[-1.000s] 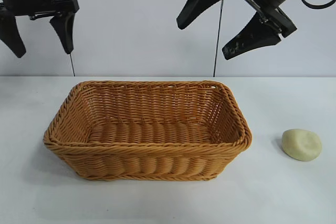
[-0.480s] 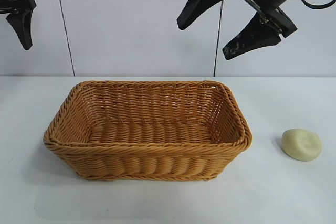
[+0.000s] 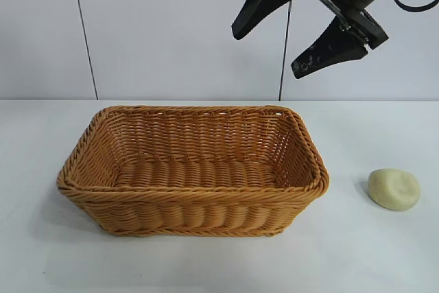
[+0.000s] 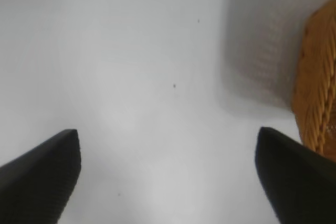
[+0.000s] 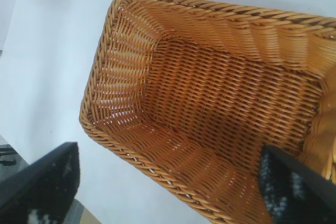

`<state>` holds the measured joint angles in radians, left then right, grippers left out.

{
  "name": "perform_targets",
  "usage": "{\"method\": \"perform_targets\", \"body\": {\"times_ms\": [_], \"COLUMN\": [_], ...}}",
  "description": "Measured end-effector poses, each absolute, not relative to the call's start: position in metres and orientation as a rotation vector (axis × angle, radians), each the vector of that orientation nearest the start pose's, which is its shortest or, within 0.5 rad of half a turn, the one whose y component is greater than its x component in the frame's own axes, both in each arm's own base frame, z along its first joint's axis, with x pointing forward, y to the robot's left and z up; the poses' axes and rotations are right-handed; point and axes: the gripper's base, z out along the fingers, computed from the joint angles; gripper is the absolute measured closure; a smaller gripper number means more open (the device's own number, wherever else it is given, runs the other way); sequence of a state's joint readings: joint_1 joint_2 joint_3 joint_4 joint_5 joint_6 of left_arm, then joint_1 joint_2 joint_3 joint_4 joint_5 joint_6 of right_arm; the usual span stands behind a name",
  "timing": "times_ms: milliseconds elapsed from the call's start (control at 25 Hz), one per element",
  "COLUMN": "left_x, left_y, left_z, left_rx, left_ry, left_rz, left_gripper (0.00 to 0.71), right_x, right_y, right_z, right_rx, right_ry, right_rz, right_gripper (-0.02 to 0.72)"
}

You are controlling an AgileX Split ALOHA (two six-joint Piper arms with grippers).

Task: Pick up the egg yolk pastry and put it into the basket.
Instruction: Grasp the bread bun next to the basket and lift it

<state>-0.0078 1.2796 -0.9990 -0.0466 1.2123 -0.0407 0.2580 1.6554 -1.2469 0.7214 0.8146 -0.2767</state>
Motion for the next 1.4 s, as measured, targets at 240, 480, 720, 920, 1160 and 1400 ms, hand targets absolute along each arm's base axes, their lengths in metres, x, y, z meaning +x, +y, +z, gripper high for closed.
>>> {"method": "perform_targets", "body": {"times_ms": [240,480,720,920,1160,1400], "left_x": [0.148,0.097,0.065,0.037,0.008,-0.005], "left_y": [-0.005,-0.005,-0.005,-0.005,-0.005,-0.005], "left_z": [0.265,0.247,0.262,0.272,0.275,0.275], "left_rx": [-0.063,-0.057,-0.032,-0.02,-0.011,-0.008], "left_ry": [2.96,2.762,2.527,2.328,2.134,2.052], "left_rz": [-0.072,-0.082,-0.092,-0.091,-0.091,-0.091], "left_gripper": [0.015,0.015,0.015,0.015,0.015,0.014], "right_x": [0.328,0.328,0.328,0.328,0.328,0.335], "right_y": [0.132,0.132,0.132,0.131,0.124,0.104], "right_z": [0.276,0.276,0.276,0.275,0.273,0.283], "right_rx": [-0.186,-0.186,-0.186,-0.197,-0.218,-0.225], "right_ry": [2.59,2.59,2.59,2.594,2.643,2.699], "right_rz": [0.839,0.839,0.839,0.825,0.695,0.375], "right_gripper": [0.071,0.071,0.071,0.071,0.071,0.071]}}
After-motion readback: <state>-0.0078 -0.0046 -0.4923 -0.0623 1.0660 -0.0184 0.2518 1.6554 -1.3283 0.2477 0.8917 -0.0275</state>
